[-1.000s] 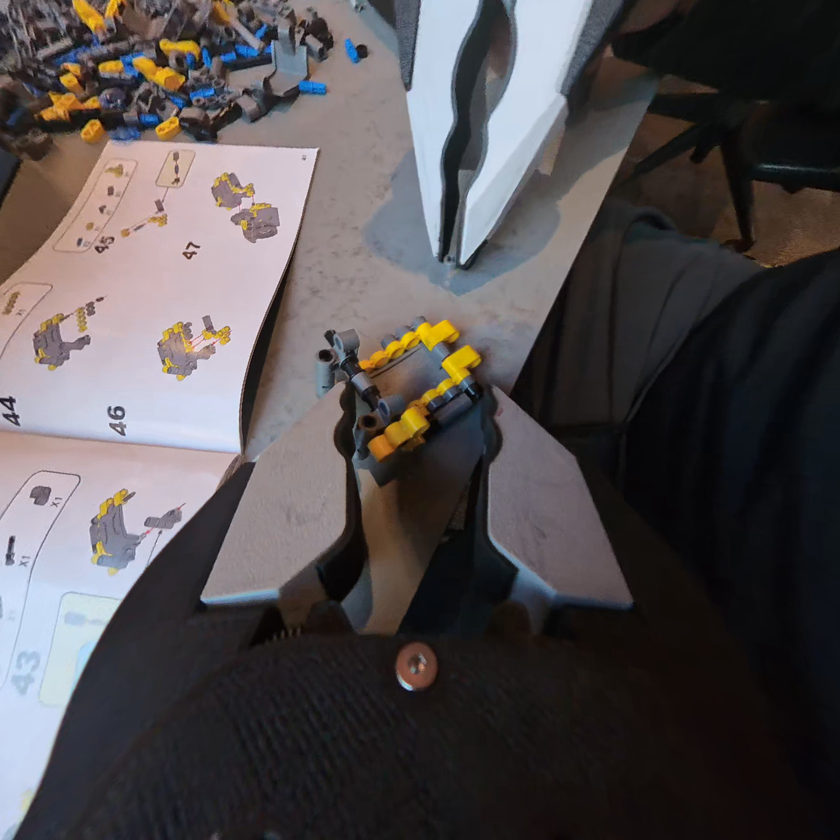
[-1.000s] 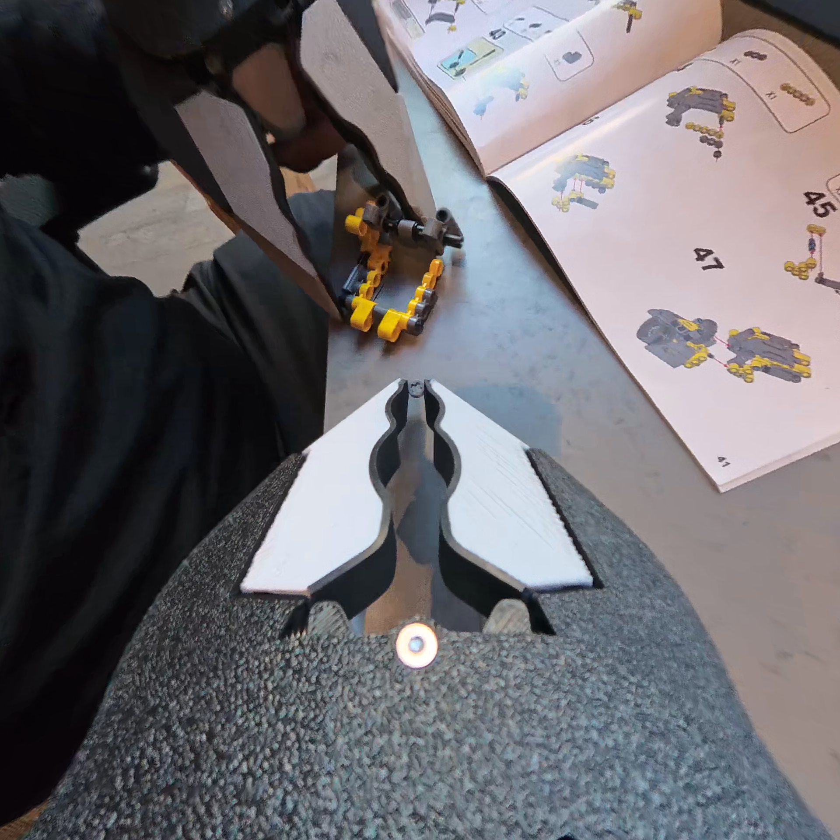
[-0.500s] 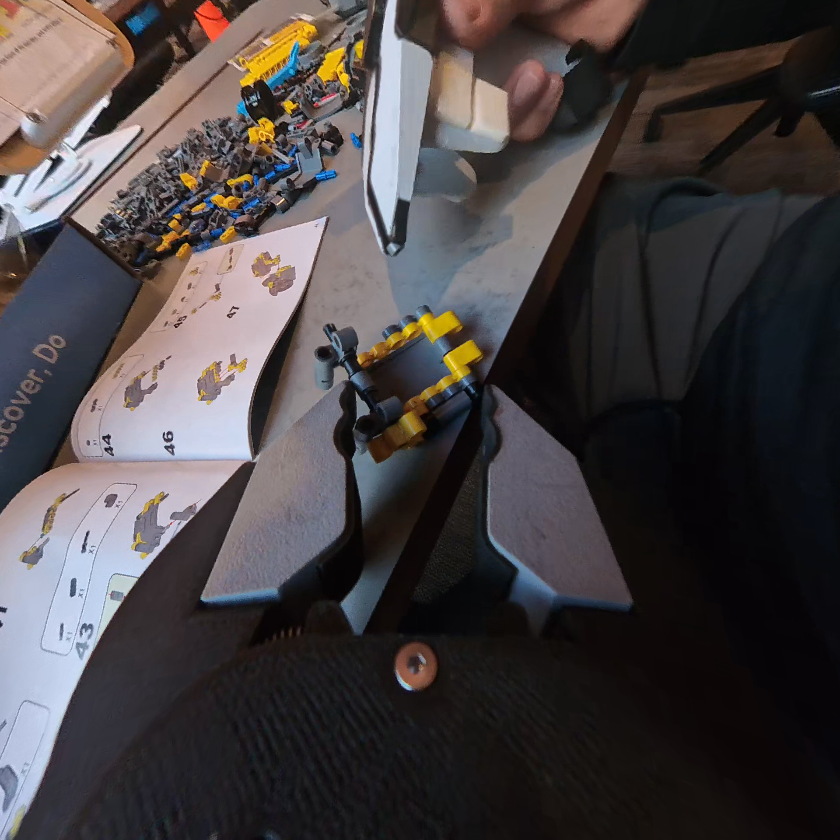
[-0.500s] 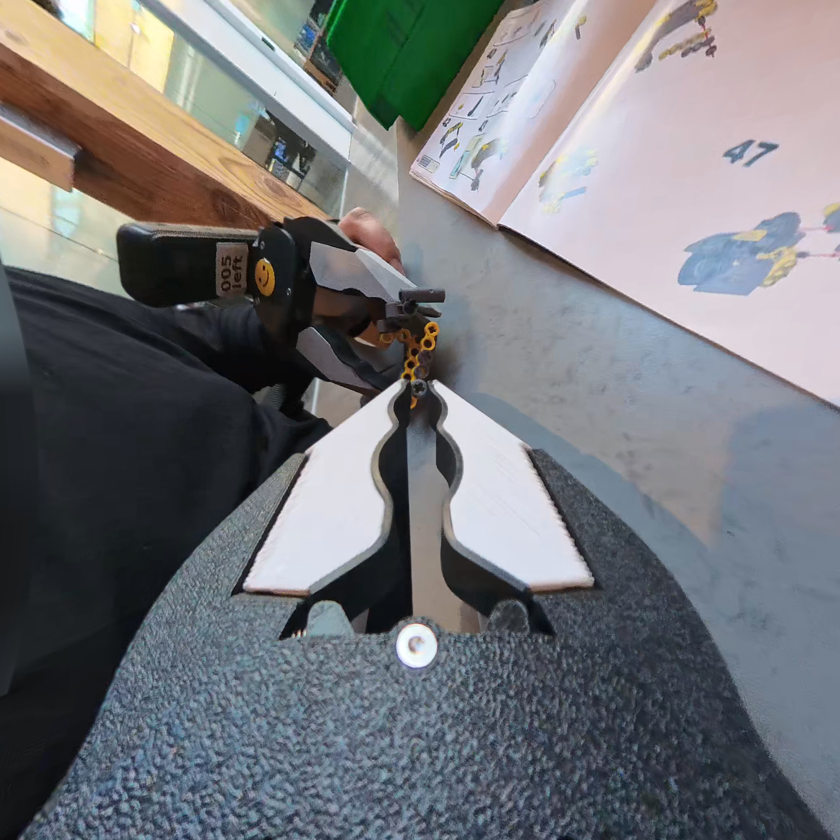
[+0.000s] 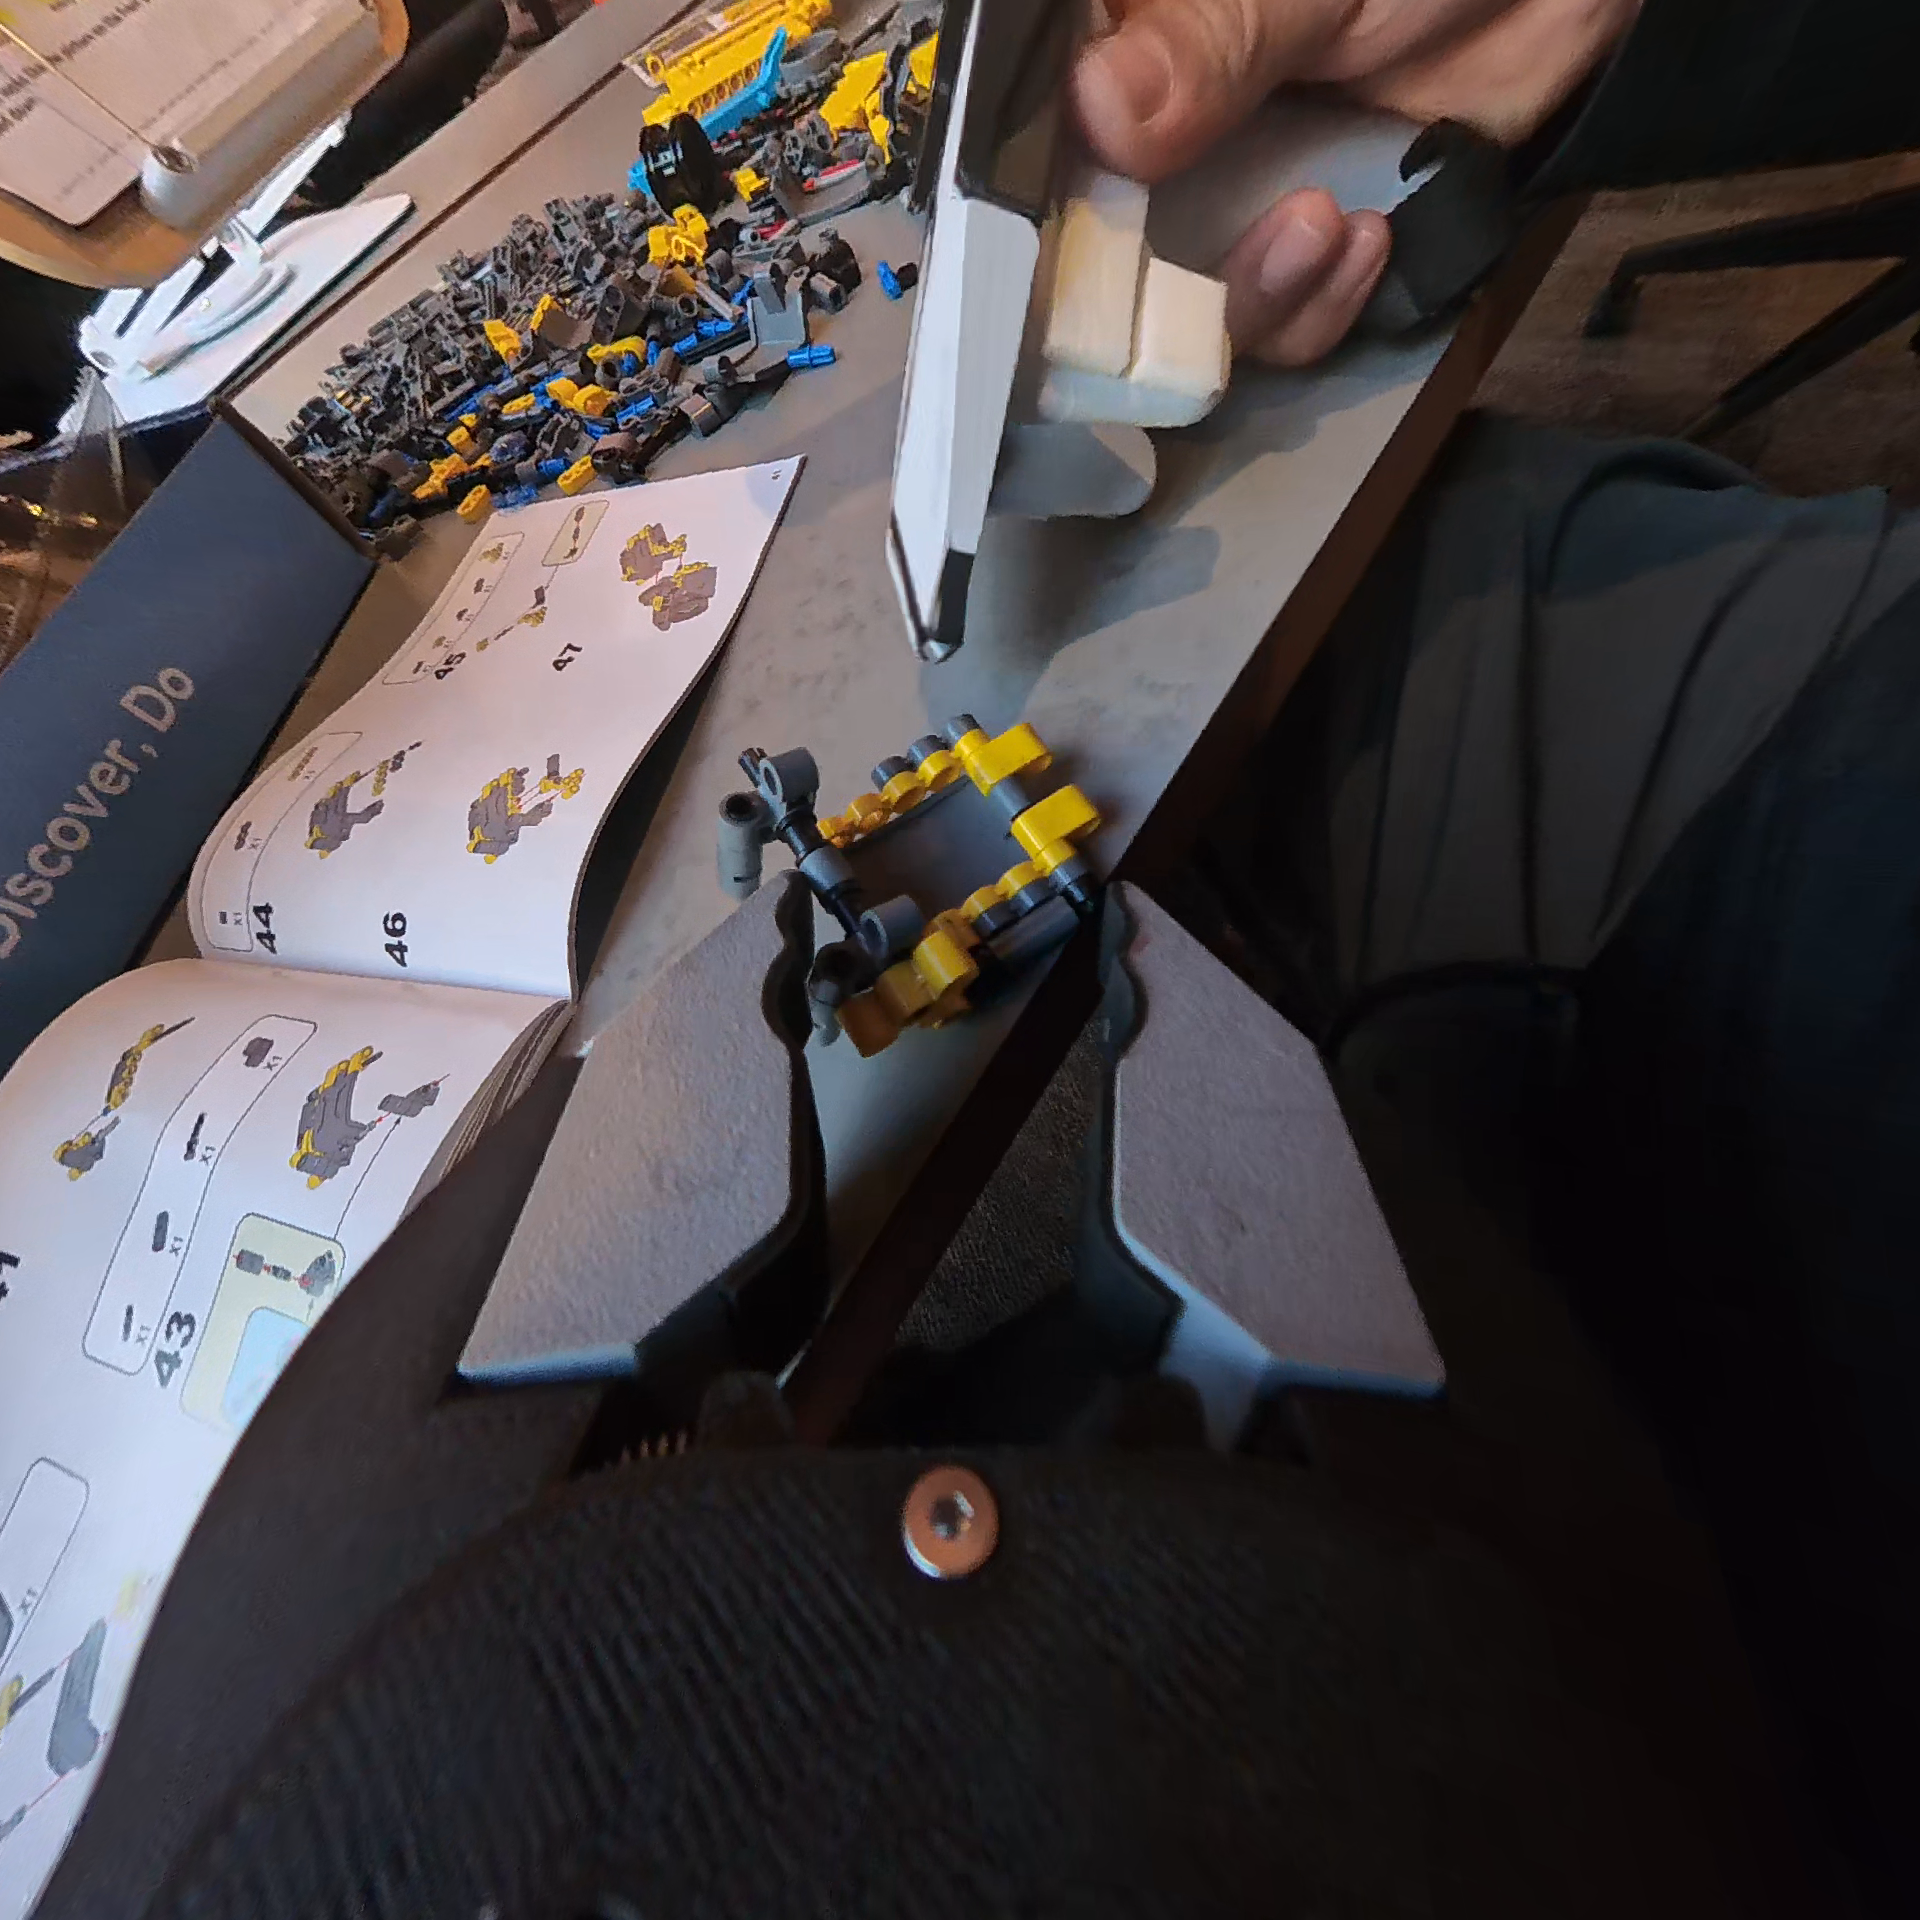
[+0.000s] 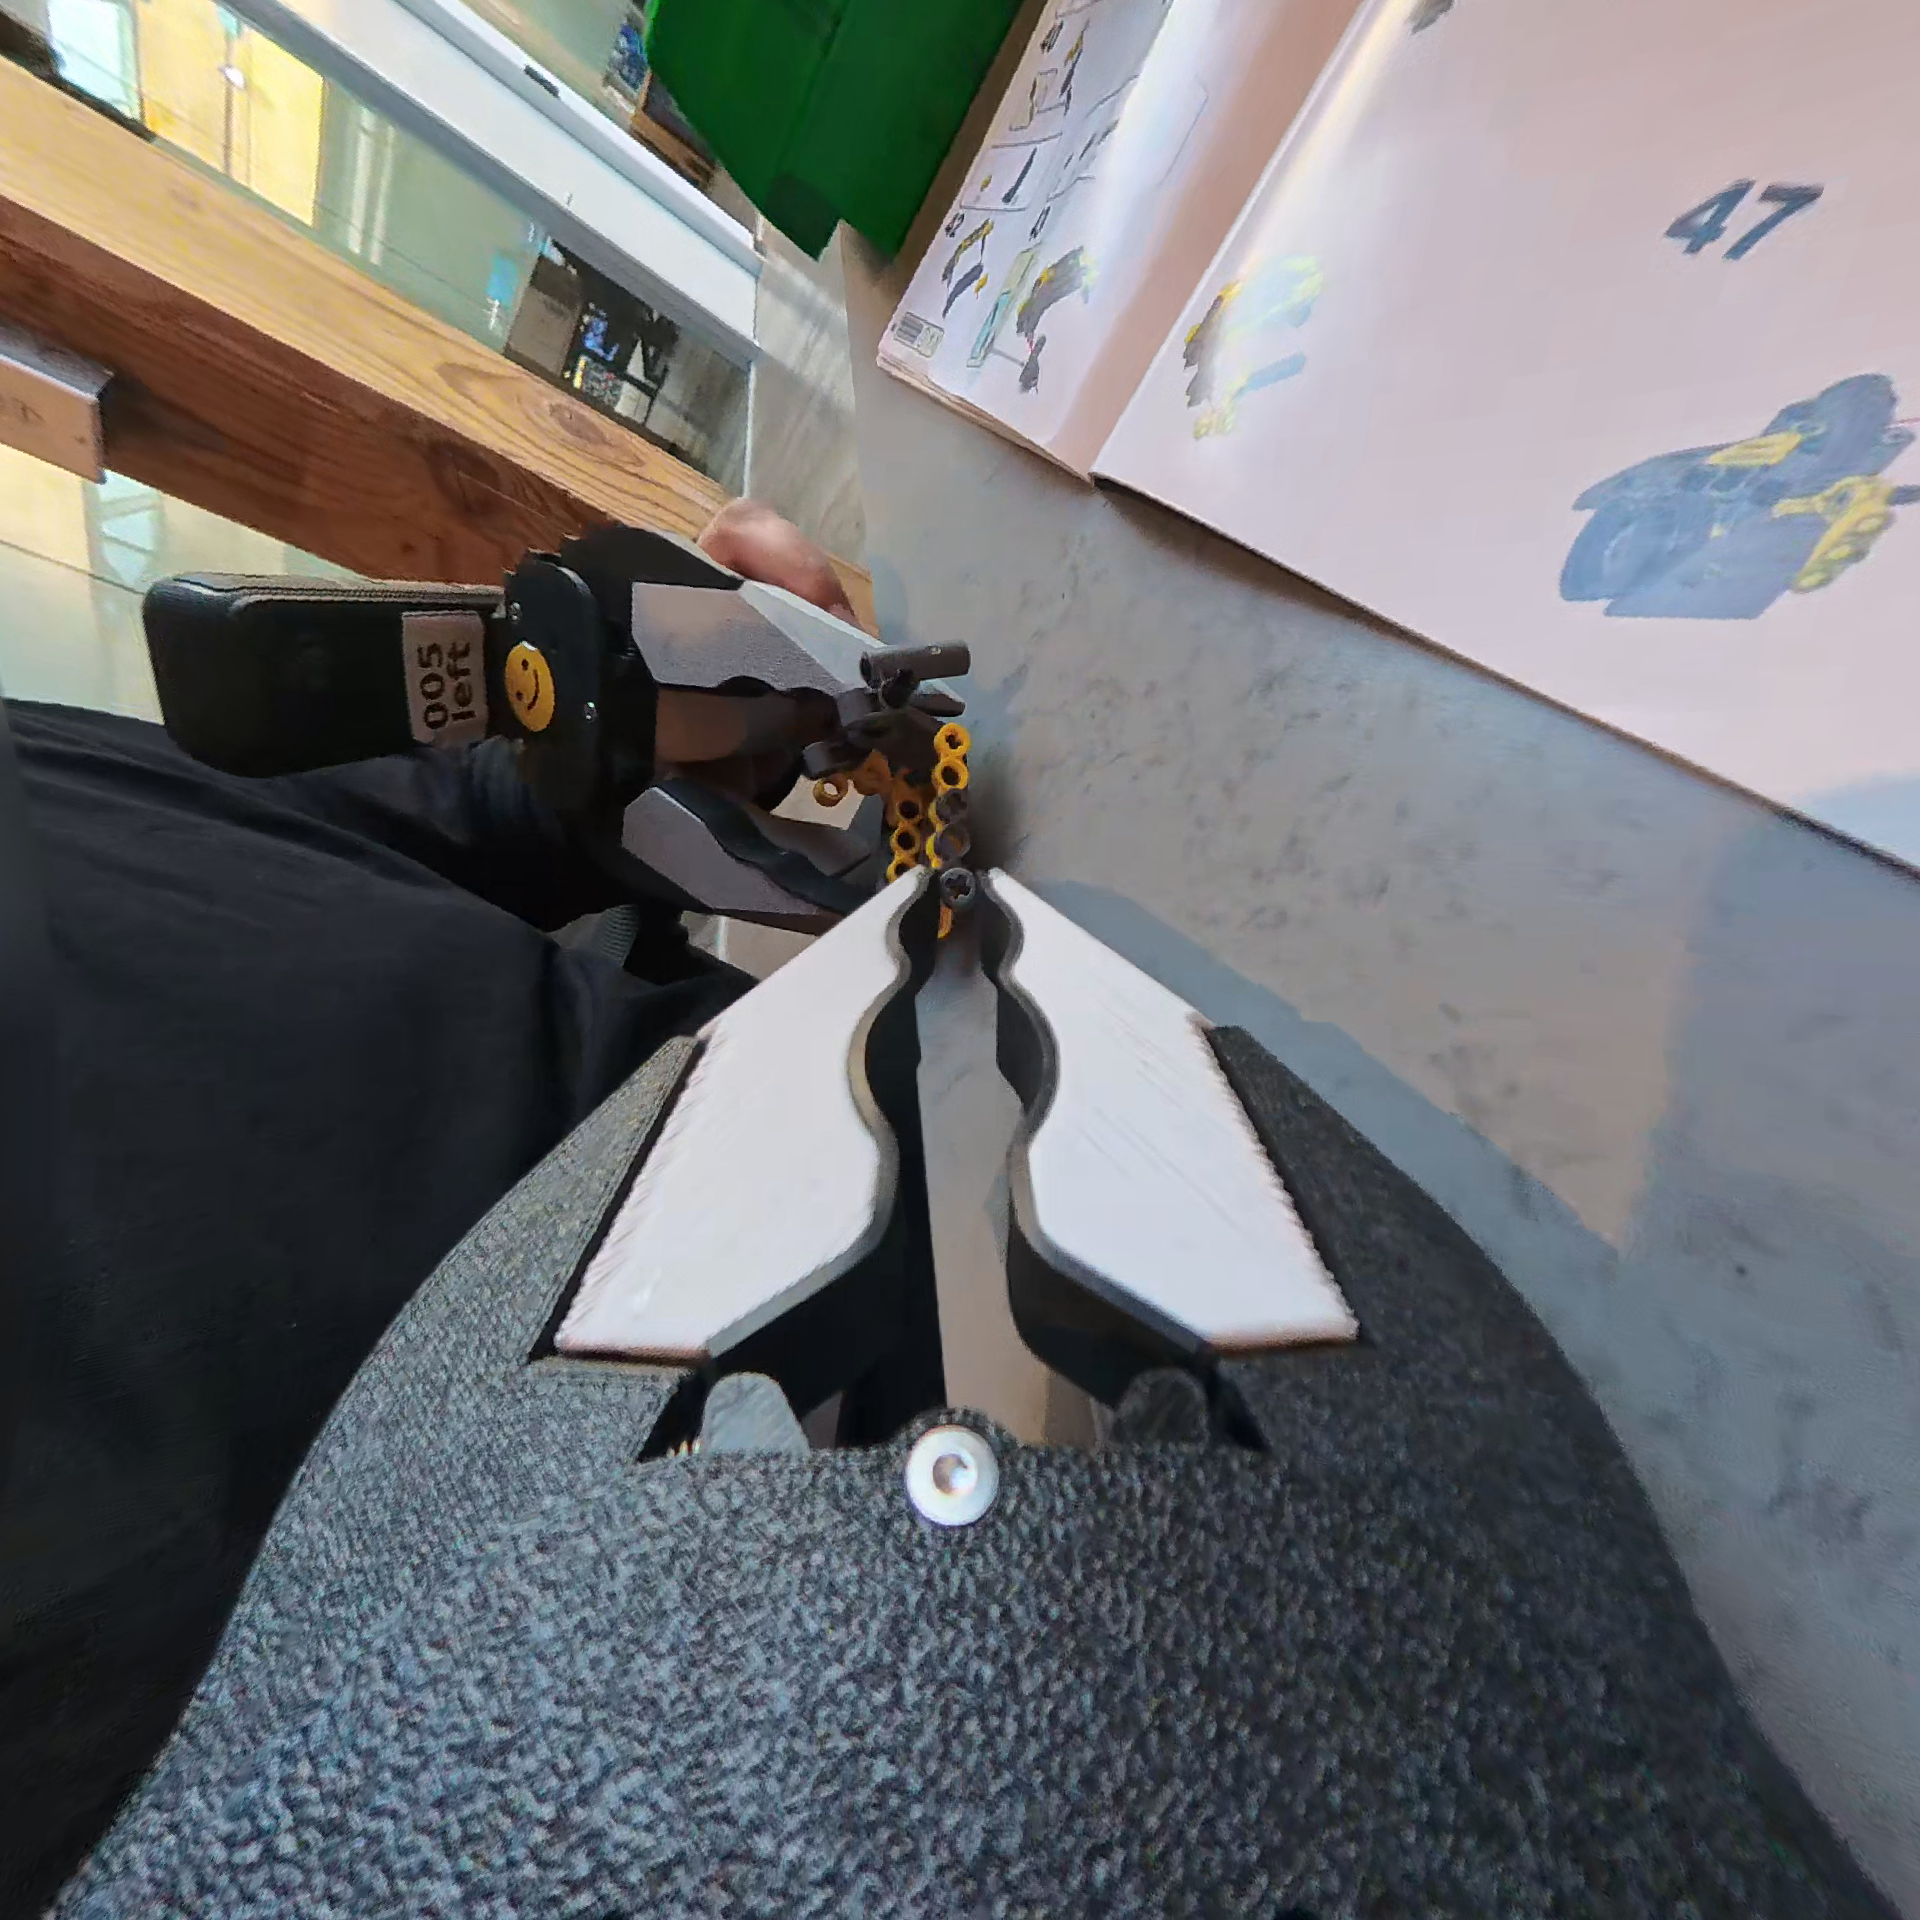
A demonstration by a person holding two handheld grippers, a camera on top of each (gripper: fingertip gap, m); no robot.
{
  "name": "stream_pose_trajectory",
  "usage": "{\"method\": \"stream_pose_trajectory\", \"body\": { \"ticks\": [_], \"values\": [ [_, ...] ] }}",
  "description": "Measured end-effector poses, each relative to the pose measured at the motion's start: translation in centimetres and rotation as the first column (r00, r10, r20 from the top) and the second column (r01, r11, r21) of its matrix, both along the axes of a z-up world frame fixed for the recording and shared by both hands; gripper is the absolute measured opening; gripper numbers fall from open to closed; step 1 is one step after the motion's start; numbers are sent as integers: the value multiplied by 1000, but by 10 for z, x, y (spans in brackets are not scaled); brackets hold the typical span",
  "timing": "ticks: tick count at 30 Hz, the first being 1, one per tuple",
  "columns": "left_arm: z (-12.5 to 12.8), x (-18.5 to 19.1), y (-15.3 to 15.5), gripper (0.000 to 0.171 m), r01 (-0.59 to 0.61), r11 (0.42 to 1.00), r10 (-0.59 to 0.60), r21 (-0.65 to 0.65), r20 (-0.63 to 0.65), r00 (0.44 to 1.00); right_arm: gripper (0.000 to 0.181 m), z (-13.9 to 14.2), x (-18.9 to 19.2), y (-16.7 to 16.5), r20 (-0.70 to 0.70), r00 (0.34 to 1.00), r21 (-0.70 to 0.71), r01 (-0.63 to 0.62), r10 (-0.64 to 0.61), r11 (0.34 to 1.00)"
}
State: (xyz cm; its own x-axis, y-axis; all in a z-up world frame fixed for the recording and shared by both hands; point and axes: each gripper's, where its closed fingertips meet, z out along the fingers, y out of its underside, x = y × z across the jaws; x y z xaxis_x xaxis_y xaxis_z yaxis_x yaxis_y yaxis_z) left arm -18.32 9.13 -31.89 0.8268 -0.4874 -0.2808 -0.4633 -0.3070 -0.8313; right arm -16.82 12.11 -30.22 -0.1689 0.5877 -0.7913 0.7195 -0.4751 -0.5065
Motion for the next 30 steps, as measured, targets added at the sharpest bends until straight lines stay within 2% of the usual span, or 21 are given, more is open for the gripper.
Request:
{"method": "stream_pose_trajectory", "body": {
  "ticks": [4, 13, 16, 18, 20, 24, 26, 30],
  "values": [
    [0, 0, 0, 52, -15, 1000, 15, 4, 0, 1000, 5, 1, -2, 0, -18, 1000, 60, -7, 8, 998],
    [1, 0, 0, 52, -31, 999, 32, 19, -4, 999, 5, -5, -7, 4, 28, 999, 43, 21, -22, 999],
    [0, 0, 0, 54, -55, 998, 55, 5, 6, 998, 5, -5, -9, 12, -4, 999, 207, 40, -40, 978],
    [1, 0, 0, 54, -72, 997, 72, -3, 27, 997, 5, -14, -7, 21, 20, 998, 384, 41, -52, 923],
    [2, 2, 0, 56, -75, 997, 76, -13, 50, 996, 5, -20, -5, 25, 44, 998, 494, 21, -49, 869],
    [1, 4, -3, 58, -75, 997, 76, -23, 49, 996, 11, -21, -5, 21, 28, 999, 533, 15, -35, 846],
    [4, 4, -5, 60, -80, 997, 81, -19, 60, 995, 22, -19, -3, 23, 17, 999, 552, 28, -45, 834],
    [11, 1, -10, 62, -93, 996, 93, 0, 60, 994, 30, -15, 5, 30, -31, 998, 648, 66, -60, 759]
  ]
}}
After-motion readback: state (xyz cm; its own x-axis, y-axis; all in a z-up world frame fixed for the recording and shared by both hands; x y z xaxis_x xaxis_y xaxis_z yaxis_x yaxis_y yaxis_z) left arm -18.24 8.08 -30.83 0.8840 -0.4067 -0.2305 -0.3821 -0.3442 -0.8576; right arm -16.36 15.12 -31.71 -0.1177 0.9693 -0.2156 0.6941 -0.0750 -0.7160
